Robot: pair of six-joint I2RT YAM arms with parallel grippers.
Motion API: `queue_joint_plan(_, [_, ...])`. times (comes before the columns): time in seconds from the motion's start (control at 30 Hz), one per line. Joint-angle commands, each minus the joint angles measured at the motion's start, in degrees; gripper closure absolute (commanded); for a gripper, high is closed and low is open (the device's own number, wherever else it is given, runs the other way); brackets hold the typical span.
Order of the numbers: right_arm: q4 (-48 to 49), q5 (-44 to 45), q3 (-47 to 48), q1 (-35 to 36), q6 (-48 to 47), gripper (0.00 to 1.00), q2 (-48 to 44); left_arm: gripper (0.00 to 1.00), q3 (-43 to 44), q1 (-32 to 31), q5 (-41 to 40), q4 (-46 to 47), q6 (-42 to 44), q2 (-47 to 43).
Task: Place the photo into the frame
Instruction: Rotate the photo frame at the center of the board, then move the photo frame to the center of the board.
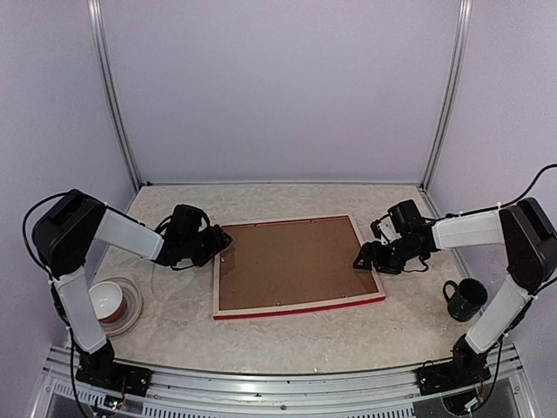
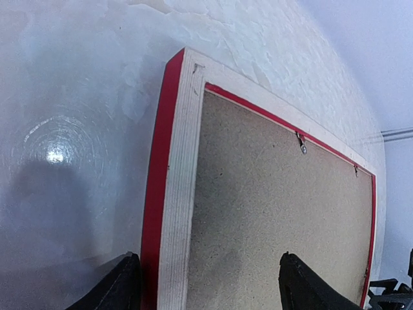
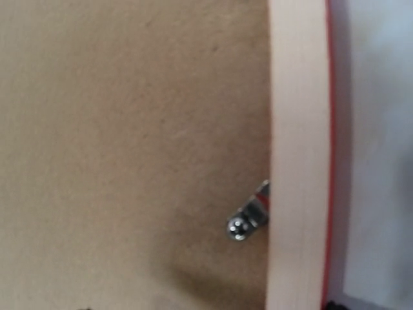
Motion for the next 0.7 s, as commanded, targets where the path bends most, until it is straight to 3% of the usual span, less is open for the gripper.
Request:
queue_joint_plan(0.0, [2.6, -2.9, -0.8, 2.7, 2.0, 0.24, -4.3, 0.28, 0.6, -0.3, 5.0, -1.4, 0.8, -0.4])
queue_joint_plan(0.17, [-2.8, 5.8, 2.1, 3.1, 1.8, 0.24, -9.7, 0.28, -0.2, 1.3, 4.8, -1.6, 0.7, -2.0])
queue_joint_plan(0.3, [-4.0, 5.2, 8.9, 5.1, 0.9, 0.24, -11.5, 0.28, -1.4, 2.4, 4.3, -1.8, 0.5, -4.6])
queue_joint_plan(0.4, [-3.8, 2.8, 15.2, 8.4, -0.8, 0.29, -7.6, 0.28, -3.2, 3.3, 4.6, 0.1, -0.1, -6.6])
queue_joint_plan(0.67, [-2.3, -7.6, 37.9, 18.4, -2.4, 0.91, 15.9, 0.27, -7.0, 4.3, 6.0, 4.0, -0.7, -11.7])
